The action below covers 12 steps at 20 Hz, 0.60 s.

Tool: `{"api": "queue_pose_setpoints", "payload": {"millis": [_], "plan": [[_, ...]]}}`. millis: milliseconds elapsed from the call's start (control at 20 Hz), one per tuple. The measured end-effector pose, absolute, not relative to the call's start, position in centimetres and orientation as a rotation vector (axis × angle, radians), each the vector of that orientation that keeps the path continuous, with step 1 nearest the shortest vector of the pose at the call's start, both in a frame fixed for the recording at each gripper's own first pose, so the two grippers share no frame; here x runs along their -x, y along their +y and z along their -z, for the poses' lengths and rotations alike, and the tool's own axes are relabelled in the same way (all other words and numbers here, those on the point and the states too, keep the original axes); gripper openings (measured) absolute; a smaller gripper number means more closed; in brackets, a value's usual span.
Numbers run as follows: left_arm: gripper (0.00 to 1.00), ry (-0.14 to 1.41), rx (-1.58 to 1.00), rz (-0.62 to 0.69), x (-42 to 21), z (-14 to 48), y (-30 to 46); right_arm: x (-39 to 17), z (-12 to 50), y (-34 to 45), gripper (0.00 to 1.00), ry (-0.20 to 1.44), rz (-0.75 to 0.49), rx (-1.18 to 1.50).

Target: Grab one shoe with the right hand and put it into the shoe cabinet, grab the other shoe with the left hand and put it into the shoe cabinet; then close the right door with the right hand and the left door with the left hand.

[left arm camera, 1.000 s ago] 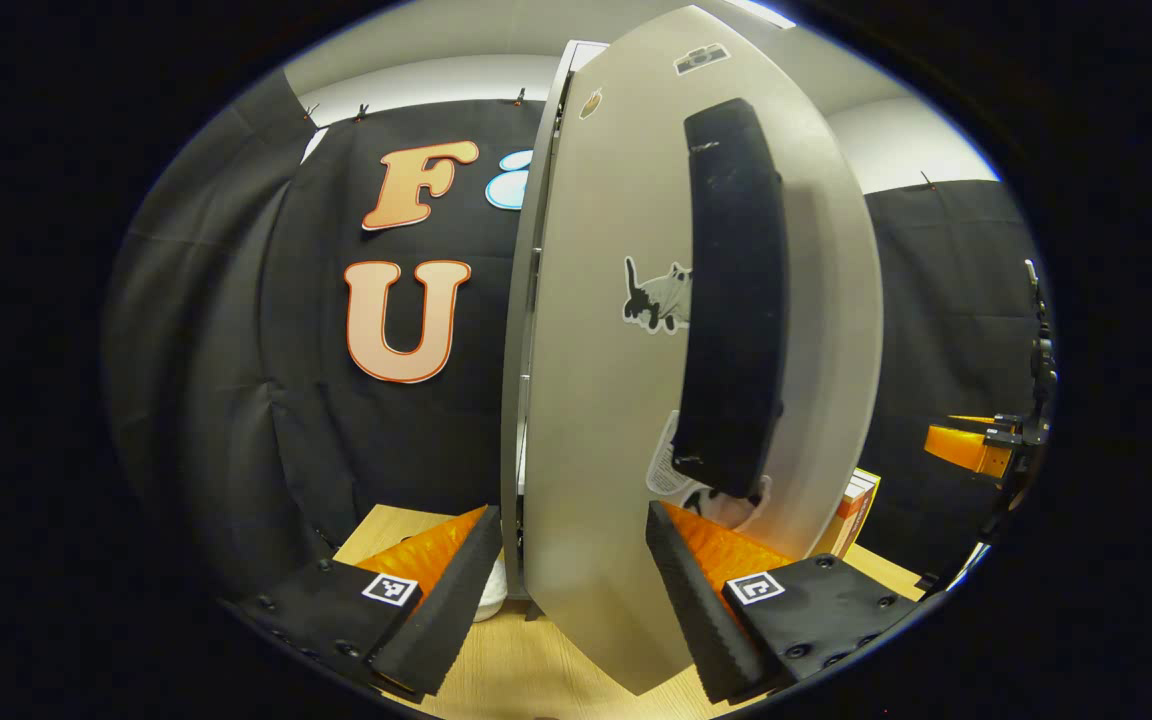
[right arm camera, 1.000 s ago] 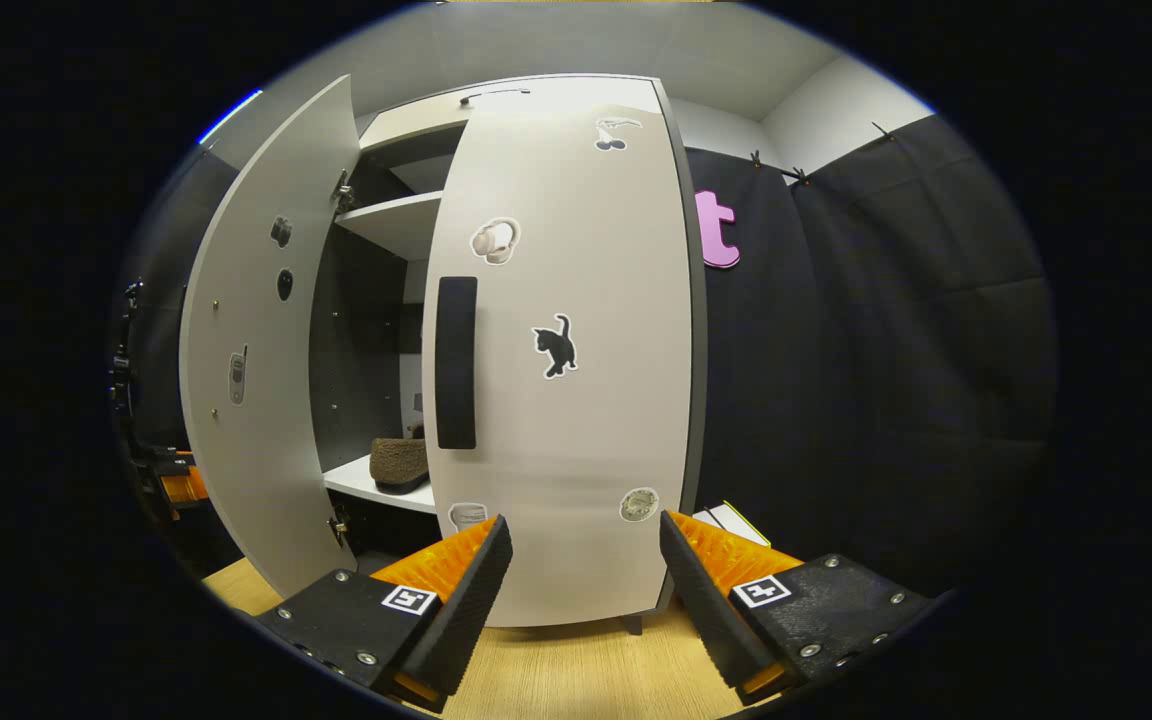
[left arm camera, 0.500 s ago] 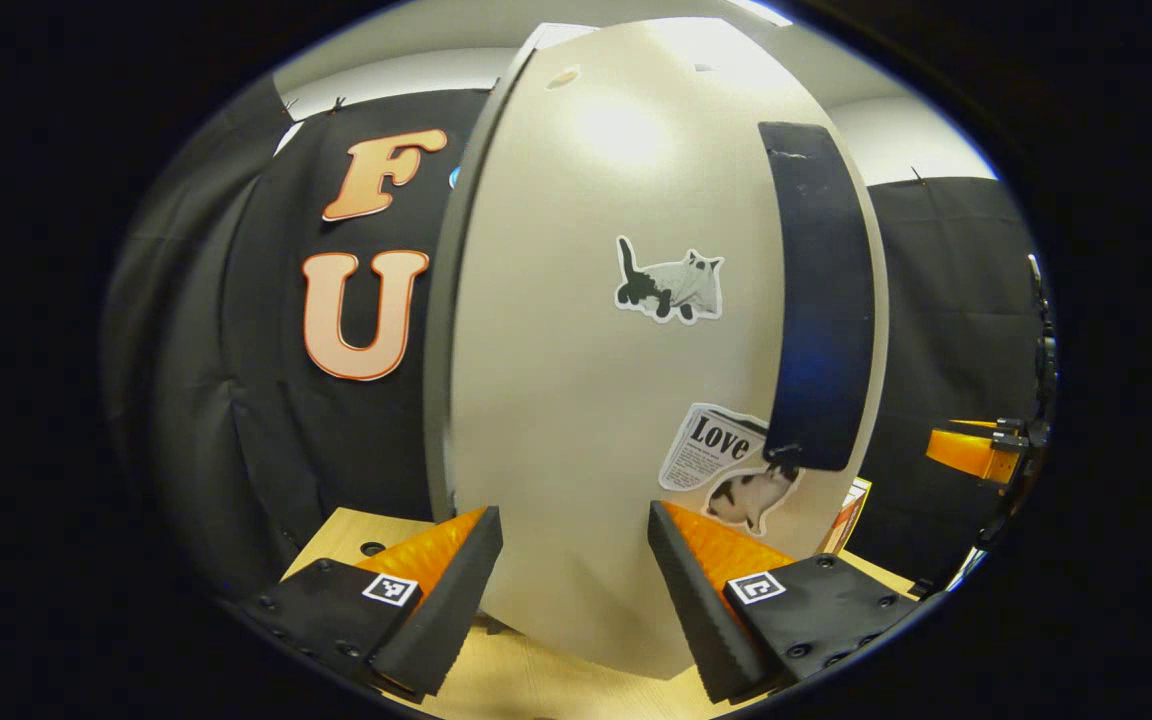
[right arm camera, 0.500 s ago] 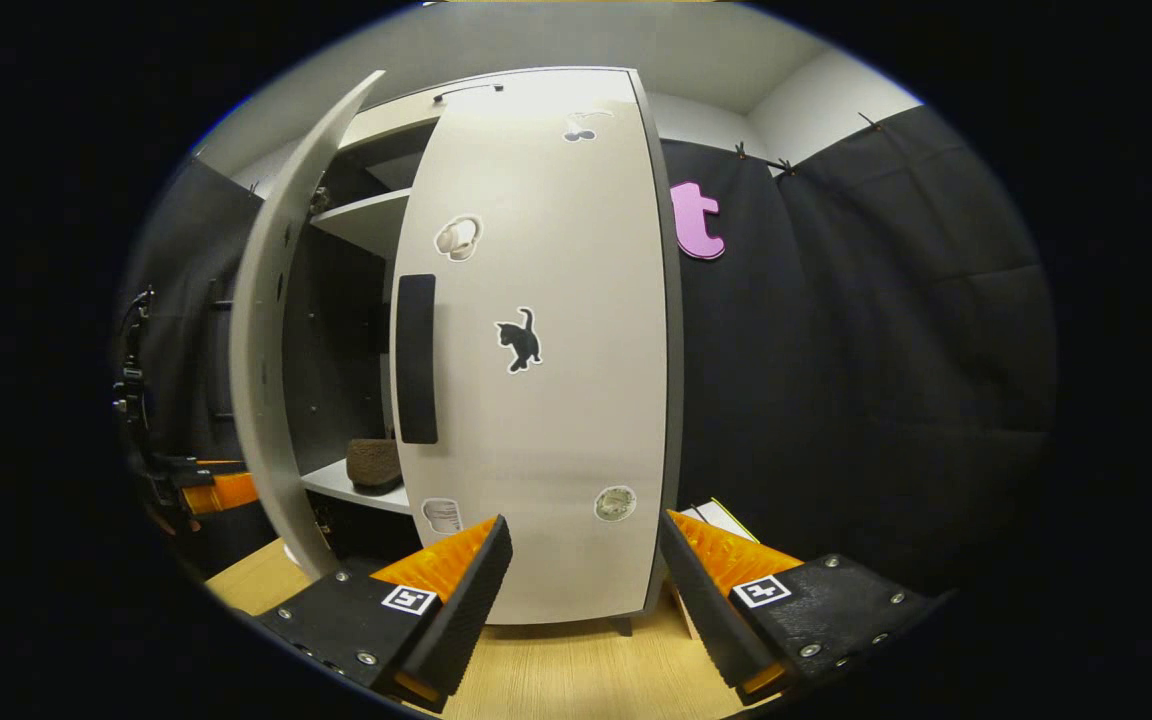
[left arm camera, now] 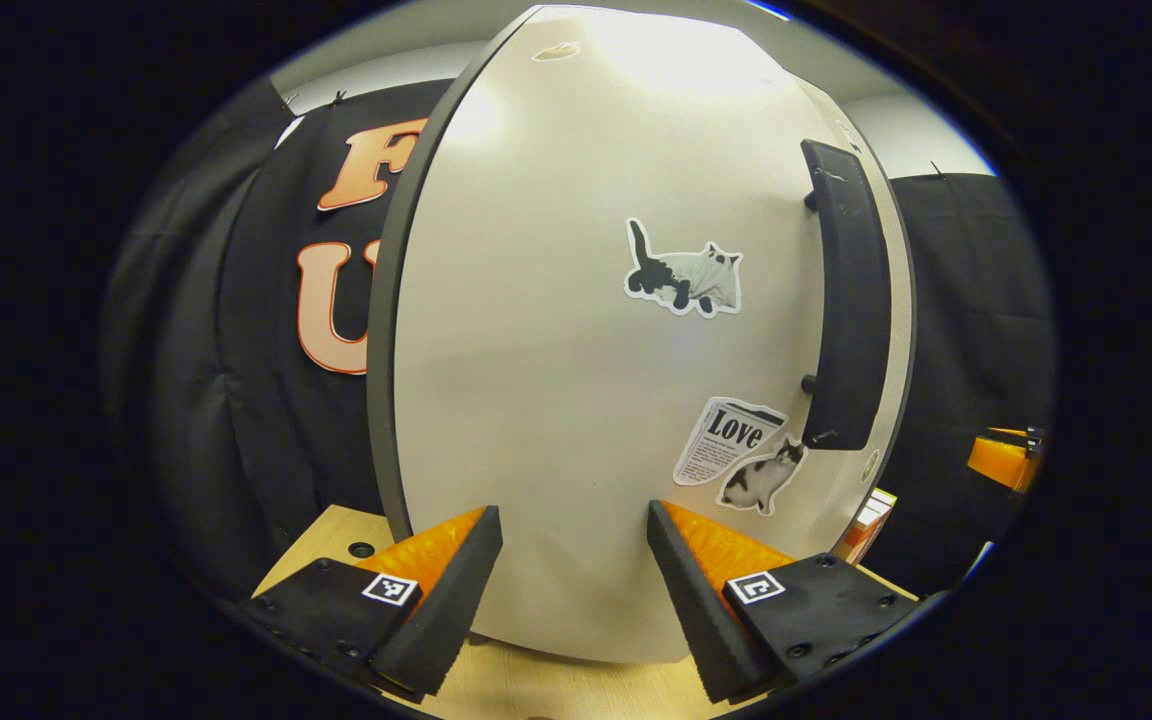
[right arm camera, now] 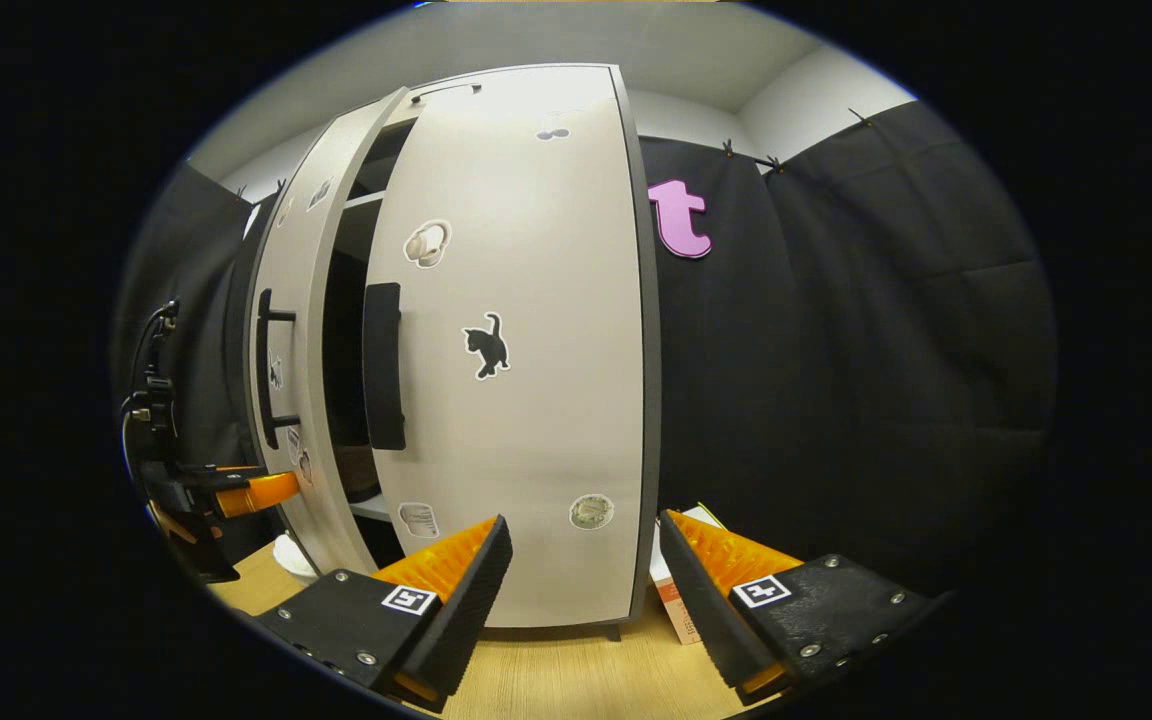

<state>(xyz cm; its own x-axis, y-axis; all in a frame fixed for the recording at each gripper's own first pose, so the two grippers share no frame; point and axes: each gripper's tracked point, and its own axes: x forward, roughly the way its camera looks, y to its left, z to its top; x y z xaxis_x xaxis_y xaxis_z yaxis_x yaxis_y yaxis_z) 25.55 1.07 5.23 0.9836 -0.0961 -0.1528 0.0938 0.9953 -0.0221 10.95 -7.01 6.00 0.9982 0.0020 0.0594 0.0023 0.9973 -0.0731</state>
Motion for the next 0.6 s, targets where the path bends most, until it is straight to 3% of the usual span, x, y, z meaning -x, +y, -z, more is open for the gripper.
{"api": "queue_pose_setpoints", "payload": {"millis": [400, 600], "plan": [[0.97, 0.206, -0.003, 0.043, -25.9, -5.1, 0.9, -12.2, -7.3, -6.2, 0.92, -0.033, -0.023, 0.066], [0.99, 0.194, 0.028, 0.055, -25.3, -8.3, 1.2, -11.8, -10.1, -6.0, 0.92, -0.035, -0.025, 0.073]]}}
